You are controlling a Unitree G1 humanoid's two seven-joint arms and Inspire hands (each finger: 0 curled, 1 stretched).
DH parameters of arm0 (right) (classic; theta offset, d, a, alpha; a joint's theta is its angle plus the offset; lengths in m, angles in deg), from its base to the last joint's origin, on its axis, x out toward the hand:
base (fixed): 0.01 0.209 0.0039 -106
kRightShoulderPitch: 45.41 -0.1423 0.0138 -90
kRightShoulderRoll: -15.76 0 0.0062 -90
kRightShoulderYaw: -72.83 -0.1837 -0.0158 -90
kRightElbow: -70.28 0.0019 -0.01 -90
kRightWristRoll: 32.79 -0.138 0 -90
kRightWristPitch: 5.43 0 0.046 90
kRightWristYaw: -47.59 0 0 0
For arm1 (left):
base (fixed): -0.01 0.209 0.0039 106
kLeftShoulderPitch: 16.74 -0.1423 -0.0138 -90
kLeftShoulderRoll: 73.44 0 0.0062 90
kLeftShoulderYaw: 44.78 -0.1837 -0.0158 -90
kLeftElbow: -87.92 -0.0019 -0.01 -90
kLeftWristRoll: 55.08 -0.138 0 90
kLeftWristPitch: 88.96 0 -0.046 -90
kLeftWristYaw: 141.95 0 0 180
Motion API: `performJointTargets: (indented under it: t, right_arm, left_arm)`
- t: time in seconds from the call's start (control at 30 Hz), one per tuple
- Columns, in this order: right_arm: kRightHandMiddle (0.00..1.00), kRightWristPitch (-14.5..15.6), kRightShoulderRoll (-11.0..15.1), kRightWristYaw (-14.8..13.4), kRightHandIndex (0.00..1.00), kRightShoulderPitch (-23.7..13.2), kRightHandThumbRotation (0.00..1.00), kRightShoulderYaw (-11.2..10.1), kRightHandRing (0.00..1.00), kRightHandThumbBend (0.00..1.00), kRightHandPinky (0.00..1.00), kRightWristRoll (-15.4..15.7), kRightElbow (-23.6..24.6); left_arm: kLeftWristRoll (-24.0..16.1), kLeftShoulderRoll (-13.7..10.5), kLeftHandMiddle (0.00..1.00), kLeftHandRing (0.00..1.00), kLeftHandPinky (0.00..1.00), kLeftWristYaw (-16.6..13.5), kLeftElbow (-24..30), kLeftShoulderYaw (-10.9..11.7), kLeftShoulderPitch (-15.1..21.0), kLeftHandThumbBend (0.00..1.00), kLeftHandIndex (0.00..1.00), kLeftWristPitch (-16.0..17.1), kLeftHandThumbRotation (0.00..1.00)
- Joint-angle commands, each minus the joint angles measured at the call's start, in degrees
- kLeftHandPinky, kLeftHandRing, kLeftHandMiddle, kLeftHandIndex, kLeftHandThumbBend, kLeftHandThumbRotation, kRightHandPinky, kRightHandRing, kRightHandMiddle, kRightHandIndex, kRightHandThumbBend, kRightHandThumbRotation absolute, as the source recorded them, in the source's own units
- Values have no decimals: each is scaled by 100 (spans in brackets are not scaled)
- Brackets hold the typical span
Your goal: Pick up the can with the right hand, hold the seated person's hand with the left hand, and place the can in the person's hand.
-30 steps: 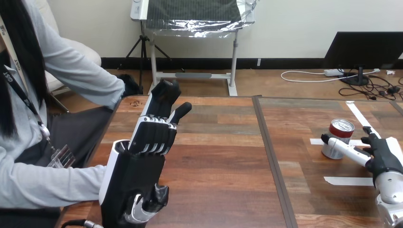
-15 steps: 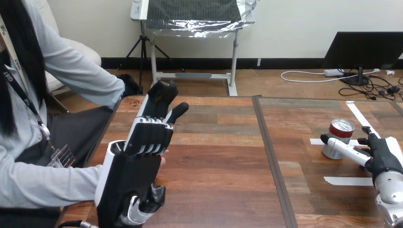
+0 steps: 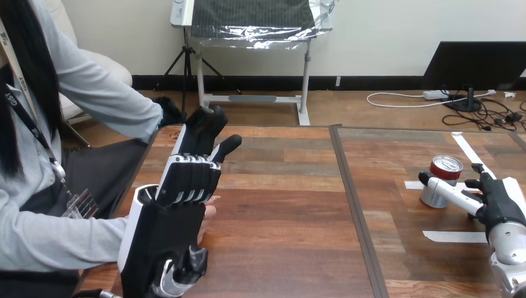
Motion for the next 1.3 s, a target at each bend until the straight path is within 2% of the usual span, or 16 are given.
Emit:
performJointTargets:
  t: [0.0,0.2,0.27,0.37,0.5,0.57,0.67,0.8,0.9,1.0,1.17,1.27]
  right_arm:
    - [87,-34,-44,7,97,-573,57,-20,85,100,73,-39,22]
    - [87,-8,-39,5,97,-599,55,-14,85,100,74,-36,18]
    - [85,-12,-37,-16,97,-605,55,5,82,100,70,-14,19]
    - [84,-1,-47,53,98,-625,55,-63,82,100,70,-89,18]
    - [86,-34,-30,23,98,-658,57,1,82,100,69,-21,22]
    - [88,-61,-33,10,98,-672,58,4,85,100,72,-14,25]
    - [91,-2,-27,35,98,-715,57,2,88,100,75,-14,20]
    - [94,-22,-24,50,98,-749,56,16,91,100,80,-2,24]
    - [93,-22,-20,22,98,-775,57,42,90,100,77,31,26]
    - [82,33,-24,16,98,-815,56,38,79,100,66,31,24]
    - [80,91,-17,-55,98,-865,55,107,77,100,62,116,19]
    - [80,64,-24,-7,98,-882,55,61,77,100,61,69,22]
  left_arm:
    - [117,44,97,99,94,108,113,76,290,79,96,-51,73]
    - [237,60,97,100,97,276,174,115,292,81,96,-188,70]
    - [241,70,97,99,97,309,182,140,293,82,96,-215,70]
    - [159,89,97,99,97,341,99,218,330,82,97,-34,72]
    - [162,91,97,99,95,331,203,221,260,83,97,-241,73]
    - [136,70,97,99,95,320,245,221,238,84,97,-322,72]
    - [135,114,97,99,96,338,185,270,269,83,97,-210,72]
    - [202,115,97,99,97,373,255,252,229,83,96,-366,70]
    - [167,135,97,99,98,370,248,277,230,83,96,-329,70]
    - [125,125,97,99,98,371,272,281,221,85,96,-335,70]
    - [93,152,97,99,98,338,319,287,193,84,97,-389,70]
    - [54,168,97,99,97,332,314,308,201,84,97,-345,70]
